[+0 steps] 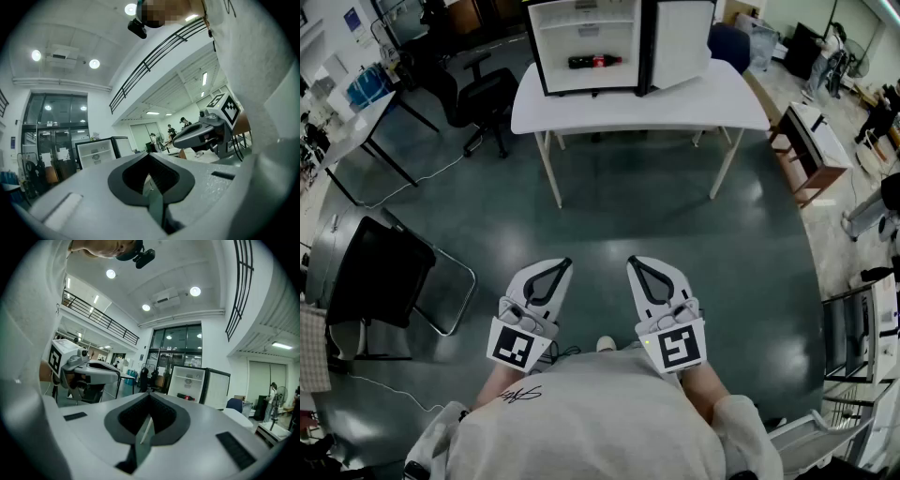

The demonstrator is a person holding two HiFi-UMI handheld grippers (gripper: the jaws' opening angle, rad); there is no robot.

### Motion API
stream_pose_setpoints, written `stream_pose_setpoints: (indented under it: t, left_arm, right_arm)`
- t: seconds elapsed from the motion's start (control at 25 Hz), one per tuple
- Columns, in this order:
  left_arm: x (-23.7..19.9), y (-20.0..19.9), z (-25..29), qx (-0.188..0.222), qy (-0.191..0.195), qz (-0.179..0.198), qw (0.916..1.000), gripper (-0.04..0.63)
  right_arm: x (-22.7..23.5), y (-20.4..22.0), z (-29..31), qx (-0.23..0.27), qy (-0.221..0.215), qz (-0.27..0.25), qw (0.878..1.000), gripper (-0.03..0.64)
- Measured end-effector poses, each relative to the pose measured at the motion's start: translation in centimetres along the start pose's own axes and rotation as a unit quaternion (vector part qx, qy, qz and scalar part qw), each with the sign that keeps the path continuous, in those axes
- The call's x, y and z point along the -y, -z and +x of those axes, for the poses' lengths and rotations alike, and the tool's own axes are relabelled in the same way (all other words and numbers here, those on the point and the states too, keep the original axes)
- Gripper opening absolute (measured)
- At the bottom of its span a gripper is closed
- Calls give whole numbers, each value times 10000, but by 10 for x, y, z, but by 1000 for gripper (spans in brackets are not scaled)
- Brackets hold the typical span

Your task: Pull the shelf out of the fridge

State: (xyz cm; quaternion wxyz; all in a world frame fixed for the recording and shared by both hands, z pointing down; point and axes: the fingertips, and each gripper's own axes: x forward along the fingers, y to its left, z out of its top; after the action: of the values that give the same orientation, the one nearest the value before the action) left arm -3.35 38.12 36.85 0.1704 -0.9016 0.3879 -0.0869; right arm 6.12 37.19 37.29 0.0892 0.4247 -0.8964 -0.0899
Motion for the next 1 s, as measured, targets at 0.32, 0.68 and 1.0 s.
stream_pose_setpoints:
  t: [0.32, 0.68, 1.0]
  left_arm:
    - [-1, 4, -6, -70, -39, -174, 9998, 5]
    - [-7, 6, -12, 70, -17, -498, 9987, 5]
    - [-4, 10, -15, -53, 152, 99, 9998, 5]
  right_arm:
    - [-3, 3, -2, -51, 9, -4, 10000, 12]
    - [-8, -1, 1, -6, 63, -137, 9999, 12]
    - [-17, -9, 2, 202, 123, 71, 9997, 12]
